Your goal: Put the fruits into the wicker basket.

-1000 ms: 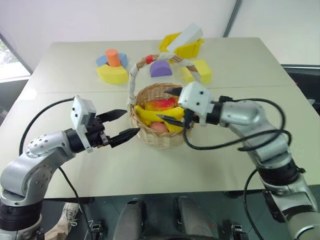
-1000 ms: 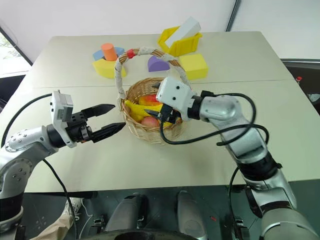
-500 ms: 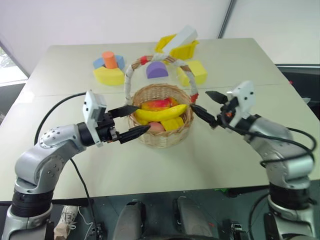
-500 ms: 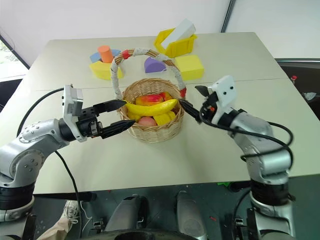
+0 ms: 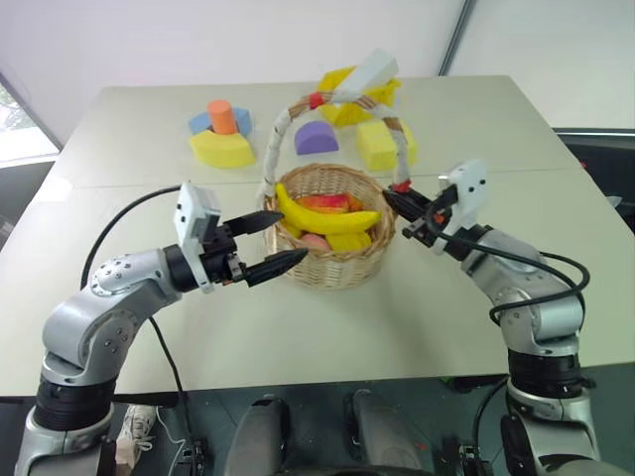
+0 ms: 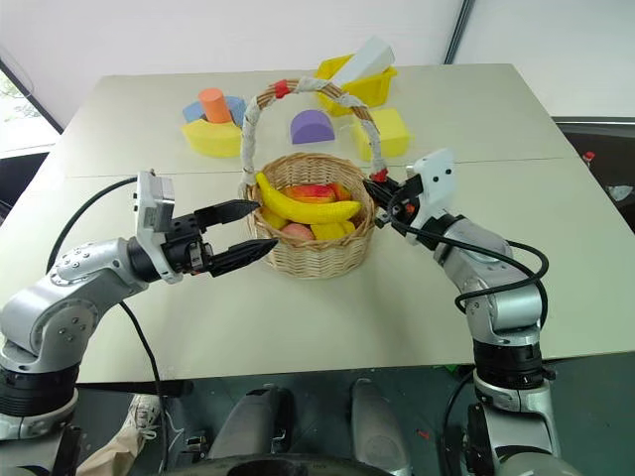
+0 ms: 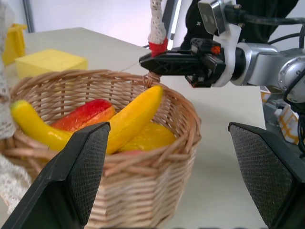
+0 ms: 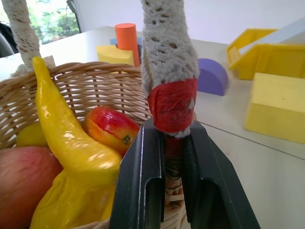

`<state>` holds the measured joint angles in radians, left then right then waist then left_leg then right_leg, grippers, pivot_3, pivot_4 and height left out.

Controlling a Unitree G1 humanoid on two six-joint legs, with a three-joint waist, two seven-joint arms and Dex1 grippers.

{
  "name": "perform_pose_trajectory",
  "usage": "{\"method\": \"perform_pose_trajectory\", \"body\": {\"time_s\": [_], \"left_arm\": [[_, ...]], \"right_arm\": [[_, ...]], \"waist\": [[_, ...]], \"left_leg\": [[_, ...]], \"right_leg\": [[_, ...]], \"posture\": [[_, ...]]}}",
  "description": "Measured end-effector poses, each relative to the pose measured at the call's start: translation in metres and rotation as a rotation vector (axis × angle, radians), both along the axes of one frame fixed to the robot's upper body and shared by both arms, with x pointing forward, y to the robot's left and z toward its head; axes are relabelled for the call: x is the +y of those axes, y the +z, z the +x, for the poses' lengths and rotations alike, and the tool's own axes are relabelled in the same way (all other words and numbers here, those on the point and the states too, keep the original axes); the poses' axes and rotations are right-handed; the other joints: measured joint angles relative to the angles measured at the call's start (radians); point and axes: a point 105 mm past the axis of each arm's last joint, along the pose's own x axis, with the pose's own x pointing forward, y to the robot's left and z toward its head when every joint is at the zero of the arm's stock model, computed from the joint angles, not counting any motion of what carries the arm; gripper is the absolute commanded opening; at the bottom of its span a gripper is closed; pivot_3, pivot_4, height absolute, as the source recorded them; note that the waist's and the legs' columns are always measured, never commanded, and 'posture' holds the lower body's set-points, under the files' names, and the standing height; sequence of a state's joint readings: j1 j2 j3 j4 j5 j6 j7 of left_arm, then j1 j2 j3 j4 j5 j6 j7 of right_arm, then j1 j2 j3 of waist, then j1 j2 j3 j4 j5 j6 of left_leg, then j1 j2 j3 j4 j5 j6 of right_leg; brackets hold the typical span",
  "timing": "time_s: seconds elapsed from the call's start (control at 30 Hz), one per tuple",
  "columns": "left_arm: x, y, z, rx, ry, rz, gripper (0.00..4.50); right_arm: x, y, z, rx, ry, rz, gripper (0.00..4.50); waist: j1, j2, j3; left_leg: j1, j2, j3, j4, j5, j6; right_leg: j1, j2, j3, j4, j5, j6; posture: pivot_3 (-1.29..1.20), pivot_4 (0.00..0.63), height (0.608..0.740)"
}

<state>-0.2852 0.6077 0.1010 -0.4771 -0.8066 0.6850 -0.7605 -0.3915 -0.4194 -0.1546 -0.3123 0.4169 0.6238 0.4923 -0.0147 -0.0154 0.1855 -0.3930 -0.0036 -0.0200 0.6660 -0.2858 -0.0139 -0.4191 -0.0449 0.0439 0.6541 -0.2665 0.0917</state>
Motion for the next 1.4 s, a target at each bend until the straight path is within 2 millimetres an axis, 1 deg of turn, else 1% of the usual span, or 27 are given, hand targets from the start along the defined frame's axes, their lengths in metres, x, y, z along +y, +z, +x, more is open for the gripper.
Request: {"method": "perform_pose_trajectory", "body": {"time_s": [0.07, 0.13, 0.2, 0.27, 0.33, 0.37, 0.43, 0.5, 0.57, 0.6, 0.73, 0.9, 0.93, 1.0, 1.07, 1.13, 1.2, 1.23, 1.27, 1.3, 1.4], "left_arm": [[-0.002, 0.0, -0.001, 0.001, -0.013, 0.001, 4.26], [-0.003, 0.0, 0.0, -0.001, -0.018, 0.001, 4.26], [-0.005, 0.004, 0.0, -0.013, -0.037, 0.001, 4.26], [-0.008, 0.005, 0.001, -0.018, -0.057, 0.0, 4.26], [-0.011, 0.002, 0.003, -0.007, -0.067, -0.007, 4.26], [-0.012, 0.0, 0.004, -0.001, -0.07, -0.01, 4.26], [-0.013, 0.0, 0.007, -0.007, -0.062, -0.007, 4.26], [-0.015, 0.002, 0.009, -0.023, -0.061, -0.022, 4.26], [-0.019, 0.002, 0.009, -0.029, -0.065, -0.024, 4.26], [-0.018, 0.002, 0.01, -0.028, -0.06, -0.019, 4.26], [-0.016, 0.0, 0.013, -0.036, -0.039, -0.009, 4.26], [-0.007, -0.004, 0.021, -0.036, 0.017, 0.0, 4.26], [0.0, -0.008, 0.025, -0.025, 0.05, 0.019, 4.26], [0.014, -0.017, 0.032, 0.003, 0.114, 0.05, 4.26], [0.027, -0.027, 0.036, 0.013, 0.172, 0.076, 4.26], [0.043, -0.039, 0.041, 0.03, 0.246, 0.113, 4.26], [0.063, -0.048, 0.046, 0.034, 0.333, 0.15, 4.26], [0.069, -0.05, 0.047, 0.033, 0.365, 0.151, 4.26], [0.075, -0.051, 0.048, 0.031, 0.391, 0.151, 4.26], [0.083, -0.053, 0.048, 0.03, 0.432, 0.154, 4.26], [0.097, -0.062, 0.045, 0.046, 0.49, 0.16, 4.26]], "right_arm": [[-0.022, 0.004, 0.0, -0.015, -0.079, -0.01, 0.05], [-0.055, 0.011, -0.002, -0.043, -0.202, -0.028, 0.05], [-0.091, 0.019, -0.003, -0.073, -0.344, -0.047, 0.05], [-0.132, 0.024, -0.003, -0.089, -0.507, -0.05, 0.05], [-0.171, 0.022, -0.004, -0.085, -0.667, -0.022, 0.05], [-0.186, 0.019, -0.004, -0.078, -0.725, -0.017, 0.05], [-0.202, 0.012, 0.0, -0.062, -0.79, 0.005, 0.05], [-0.214, 0.006, 0.009, -0.046, -0.832, 0.04, 0.05], [-0.22, 0.008, 0.012, -0.054, -0.846, 0.047, 1.0], [-0.223, 0.01, 0.012, -0.06, -0.846, 0.045, 1.32], [-0.224, 0.012, 0.009, -0.075, -0.847, 0.03, 3.35], [-0.221, 0.016, -0.021, -0.13, -0.844, -0.077, 3.35], [-0.218, 0.019, -0.032, -0.143, -0.815, -0.098, 3.35], [-0.213, 0.023, -0.044, -0.154, -0.767, -0.112, 3.35], [-0.206, 0.021, -0.055, -0.14, -0.7, -0.14, 3.35], [-0.193, 0.008, -0.064, -0.092, -0.598, -0.176, 3.35], [-0.173, -0.011, -0.07, -0.024, -0.461, -0.202, 3.35], [-0.162, -0.017, -0.071, 0.002, -0.398, -0.208, 3.35], [-0.151, -0.022, -0.071, 0.018, -0.341, -0.216, 3.35], [-0.132, -0.029, -0.07, 0.037, -0.248, -0.236, 3.35], [-0.099, -0.043, -0.061, 0.059, -0.113, -0.254, 3.35]], "waist": [[0.004, 0.0, 0.0], [0.005, 0.0, 0.0], [0.004, 0.0, 0.0], [0.002, 0.0, 0.0], [-0.002, 0.0, 0.0], [-0.006, 0.0, 0.0], [-0.014, 0.0, 0.0], [-0.025, 0.002, 0.0], [-0.027, 0.003, 0.0], [-0.027, 0.003, 0.0], [-0.026, 0.003, 0.0], [-0.008, 0.003, 0.0], [-0.004, 0.003, 0.0], [-0.005, 0.003, 0.0], [-0.004, 0.003, 0.0], [-0.005, 0.003, 0.0], [-0.005, 0.003, 0.0], [-0.006, 0.003, 0.0], [-0.006, 0.003, 0.0], [-0.008, 0.003, 0.0], [-0.006, 0.003, 0.0]], "left_leg": [[0.0, -0.001, 0.0, 0.0, 0.0, 0.0], [0.0, -0.001, 0.0, 0.0, 0.0, 0.0], [0.0, -0.001, 0.0, 0.0, 0.0, 0.0], [0.001, -0.001, 0.001, 0.0, 0.0, 0.0], [0.001, -0.001, 0.001, 0.0, 0.0, 0.0], [0.002, 0.0, 0.002, 0.0, 0.0, 0.0], [0.003, 0.0, 0.003, 0.0, 0.0, 0.0], [0.003, 0.001, 0.004, 0.0, 0.0, 0.0], [0.003, 0.001, 0.004, 0.0, 0.0, 0.0], [0.003, 0.001, 0.003, -0.001, 0.0, 0.0], [0.002, 0.001, 0.003, -0.001, 0.0, 0.0], [0.002, 0.0, 0.003, 0.0, 0.0, 0.001], [0.002, 0.0, 0.003, 0.0, 0.0, 0.001], [0.003, 0.001, 0.003, 0.0, 0.0, 0.001], [0.004, 0.001, 0.003, 0.0, -0.001, 0.001], [0.006, 0.002, 0.002, -0.001, -0.001, 0.002], [0.006, 0.002, 0.002, -0.001, -0.001, 0.002], [0.007, 0.002, 0.003, -0.001, -0.001, 0.002], [0.007, 0.002, 0.003, -0.001, -0.001, 0.002], [0.008, 0.002, 0.003, -0.001, -0.001, 0.002], [0.008, 0.002, 0.002, -0.001, -0.001, 0.002]], "right_leg": [[0.0, 0.0, 0.0, 0.0, 0.0, 0.0], [0.0, -0.001, 0.0, -0.001, 0.0, 0.0], [0.001, -0.001, 0.0, -0.001, 0.0, 0.0], [0.002, 0.0, 0.0, -0.001, 0.0, 0.0], [0.002, 0.001, 0.0, -0.001, 0.0, 0.0], [0.002, 0.001, 0.001, -0.001, 0.0, 0.0], [0.002, 0.003, 0.002, -0.001, 0.0, 0.0], [0.002, 0.003, 0.003, 0.0, 0.0, 0.0], [0.002, 0.003, 0.003, 0.0, 0.0, 0.0], [0.002, 0.003, 0.003, 0.0, 0.0, 0.0], [0.002, 0.002, 0.003, 0.0, 0.0, 0.0], [0.002, 0.002, 0.003, -0.001, 0.0, 0.0], [0.002, 0.002, 0.003, -0.001, 0.0, 0.0], [0.002, 0.002, 0.003, -0.001, 0.0, 0.0], [0.004, 0.002, 0.003, -0.001, 0.0, 0.0], [0.007, 0.003, 0.002, -0.003, 0.0, 0.0], [0.007, 0.003, 0.002, -0.004, 0.0, 0.0], [0.008, 0.002, 0.002, -0.004, 0.0, 0.001], [0.008, 0.002, 0.002, -0.004, 0.0, 0.001], [0.008, 0.002, 0.002, -0.004, 0.0, 0.001], [0.009, 0.001, 0.002, -0.004, 0.0, 0.0]], "posture": [[0.0, 0.15, 0.74], [0.0, 0.15, 0.74], [0.0, 0.15, 0.74], [0.0, 0.15, 0.74], [0.0, 0.15, 0.74], [0.0, 0.15, 0.74], [0.0, 0.15, 0.74], [0.0, 0.15, 0.74], [0.0, 0.15, 0.74], [0.0, 0.15, 0.74], [0.0, 0.15, 0.74], [0.0, 0.15, 0.74], [0.0, 0.15, 0.74], [0.0, 0.15, 0.74], [0.0, 0.15, 0.74], [0.0, 0.15, 0.74], [0.0, 0.15, 0.74], [0.0, 0.15, 0.74], [0.0, 0.15, 0.74], [0.0, 0.15, 0.74], [0.0, 0.15, 0.74]]}}
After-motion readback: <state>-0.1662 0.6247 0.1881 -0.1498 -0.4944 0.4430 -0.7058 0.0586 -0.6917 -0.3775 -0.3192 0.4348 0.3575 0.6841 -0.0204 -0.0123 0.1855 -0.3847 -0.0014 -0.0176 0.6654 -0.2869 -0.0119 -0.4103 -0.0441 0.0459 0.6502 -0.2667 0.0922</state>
